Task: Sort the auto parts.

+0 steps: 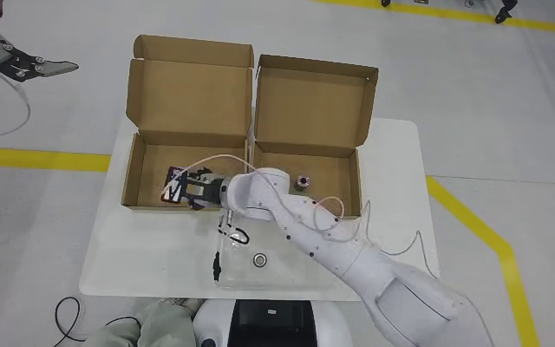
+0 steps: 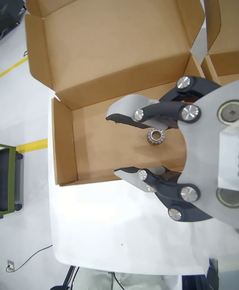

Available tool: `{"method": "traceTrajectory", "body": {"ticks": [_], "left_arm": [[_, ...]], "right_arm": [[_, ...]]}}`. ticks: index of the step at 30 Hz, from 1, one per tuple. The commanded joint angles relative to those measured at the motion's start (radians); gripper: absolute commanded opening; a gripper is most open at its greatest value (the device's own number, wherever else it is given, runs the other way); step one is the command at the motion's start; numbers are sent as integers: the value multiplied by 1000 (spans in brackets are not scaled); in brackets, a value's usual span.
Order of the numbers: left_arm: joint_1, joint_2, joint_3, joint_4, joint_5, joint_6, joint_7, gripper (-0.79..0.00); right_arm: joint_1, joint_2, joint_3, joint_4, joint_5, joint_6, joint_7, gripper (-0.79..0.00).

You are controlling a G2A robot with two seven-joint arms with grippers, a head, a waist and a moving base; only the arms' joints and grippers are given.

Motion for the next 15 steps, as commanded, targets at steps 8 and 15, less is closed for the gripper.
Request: {"method": "traceTrajectory", "body": {"ticks": [8, 15], "left_arm": [[0, 0, 0, 0, 0, 0, 0, 0], [0, 0, 0, 0, 0, 0, 0, 0]], "right_arm": [[-306, 129, 166, -426, -113, -173, 134, -403], [-520, 203, 302, -601, -152, -301, 164, -446]]}}
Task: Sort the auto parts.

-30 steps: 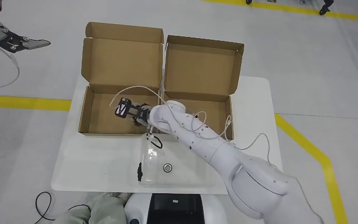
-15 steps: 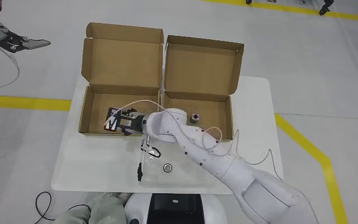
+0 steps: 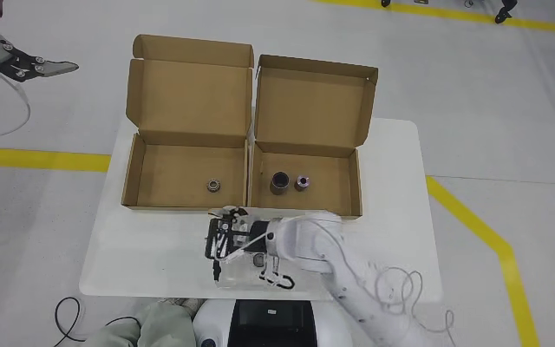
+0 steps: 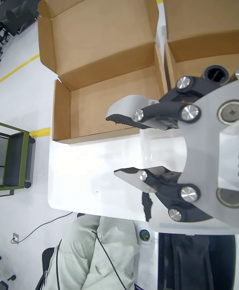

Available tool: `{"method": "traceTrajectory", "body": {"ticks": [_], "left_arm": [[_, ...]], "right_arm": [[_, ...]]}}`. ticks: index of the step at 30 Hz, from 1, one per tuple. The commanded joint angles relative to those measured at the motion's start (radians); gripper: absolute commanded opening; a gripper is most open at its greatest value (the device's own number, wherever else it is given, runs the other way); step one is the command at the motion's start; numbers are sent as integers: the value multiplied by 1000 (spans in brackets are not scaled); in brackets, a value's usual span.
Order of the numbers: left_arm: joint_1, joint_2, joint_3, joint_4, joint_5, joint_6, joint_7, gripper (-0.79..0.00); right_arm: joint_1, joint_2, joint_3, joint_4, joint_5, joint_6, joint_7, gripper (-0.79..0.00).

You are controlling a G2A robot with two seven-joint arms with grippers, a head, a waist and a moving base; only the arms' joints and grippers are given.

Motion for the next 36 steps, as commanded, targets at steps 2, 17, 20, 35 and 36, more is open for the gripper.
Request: {"method": "traceTrajectory", "body": {"ticks": [2, 17, 20, 35, 36], "left_arm": [[0, 0, 0, 0, 0, 0, 0, 0], [0, 0, 0, 0, 0, 0, 0, 0], [0, 0, 0, 0, 0, 0, 0, 0], [0, 0, 0, 0, 0, 0, 0, 0], [0, 0, 0, 0, 0, 0, 0, 0]], "right_arm": [[-67, 23, 40, -58, -28, -44, 12, -446], [-140, 83, 111, -28, -129, -155, 54, -486], [-129, 88, 103, -3, -140, -171, 65, -480], [-71, 105, 34, 90, -144, -218, 89, -446], [-65, 106, 26, 96, -146, -218, 86, -446]]}}
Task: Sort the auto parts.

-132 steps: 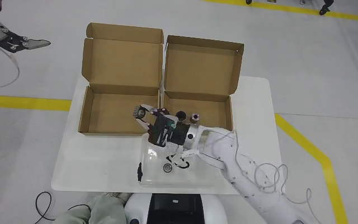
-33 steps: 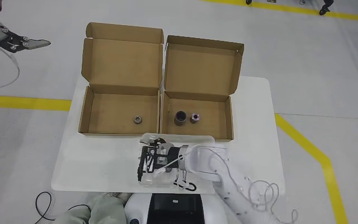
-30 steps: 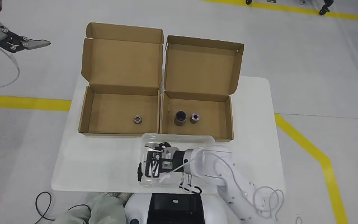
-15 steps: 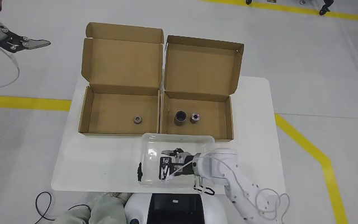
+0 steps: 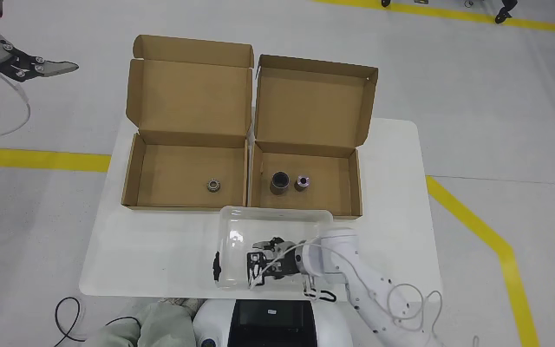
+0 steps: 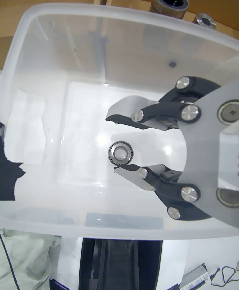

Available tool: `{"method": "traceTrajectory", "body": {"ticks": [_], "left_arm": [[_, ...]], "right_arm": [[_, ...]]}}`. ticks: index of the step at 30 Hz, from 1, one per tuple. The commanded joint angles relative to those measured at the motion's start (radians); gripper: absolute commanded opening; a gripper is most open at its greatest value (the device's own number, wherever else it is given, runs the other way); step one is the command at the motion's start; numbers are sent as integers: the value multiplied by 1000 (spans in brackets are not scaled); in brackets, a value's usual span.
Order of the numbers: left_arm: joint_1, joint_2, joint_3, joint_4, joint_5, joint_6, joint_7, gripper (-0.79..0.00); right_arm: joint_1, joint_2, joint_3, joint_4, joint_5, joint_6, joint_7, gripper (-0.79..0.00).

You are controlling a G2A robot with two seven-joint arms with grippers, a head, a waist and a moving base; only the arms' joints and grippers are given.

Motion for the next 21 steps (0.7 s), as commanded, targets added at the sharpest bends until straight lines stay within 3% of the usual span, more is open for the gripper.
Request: {"method": "traceTrajectory", "body": {"ticks": [1, 21], "left_arm": [[0, 0, 0, 0, 0, 0, 0, 0], [0, 0, 0, 0, 0, 0, 0, 0]], "right_arm": [[10, 1, -17, 11, -5, 0, -4, -440], [74, 10, -102, 97, -36, 46, -24, -431]]}}
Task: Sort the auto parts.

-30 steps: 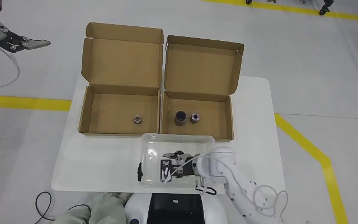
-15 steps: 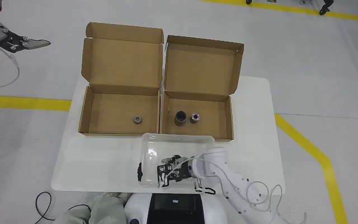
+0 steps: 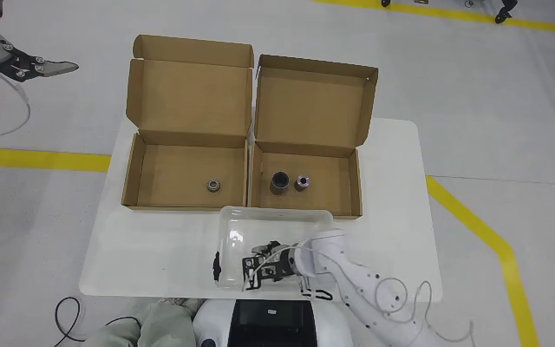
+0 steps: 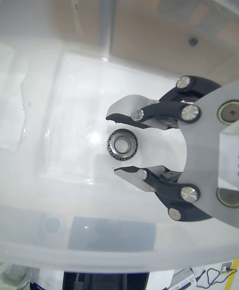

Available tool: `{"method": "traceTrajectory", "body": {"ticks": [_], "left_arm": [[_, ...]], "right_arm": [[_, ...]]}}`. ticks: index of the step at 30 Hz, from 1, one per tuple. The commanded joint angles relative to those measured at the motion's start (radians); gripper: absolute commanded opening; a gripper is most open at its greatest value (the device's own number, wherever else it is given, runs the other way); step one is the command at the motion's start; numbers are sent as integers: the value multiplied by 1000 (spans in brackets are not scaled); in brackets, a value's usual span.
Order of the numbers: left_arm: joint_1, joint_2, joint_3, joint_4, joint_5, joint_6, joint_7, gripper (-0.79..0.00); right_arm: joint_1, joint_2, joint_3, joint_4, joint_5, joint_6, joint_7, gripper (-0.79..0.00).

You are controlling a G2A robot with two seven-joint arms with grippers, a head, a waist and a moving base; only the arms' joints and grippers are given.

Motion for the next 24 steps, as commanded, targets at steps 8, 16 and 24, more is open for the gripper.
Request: {"method": "traceTrajectory", "body": {"ticks": [8, 16, 24], "left_arm": [[0, 0, 0, 0, 0, 0, 0, 0], [0, 0, 0, 0, 0, 0, 0, 0], [0, 0, 0, 0, 0, 0, 0, 0]], "right_arm": [[21, 3, -20, 16, -25, 38, -30, -776], [28, 12, -15, 8, -38, 67, -107, -785], [-6, 33, 77, -21, 50, 117, -300, -785]]}}
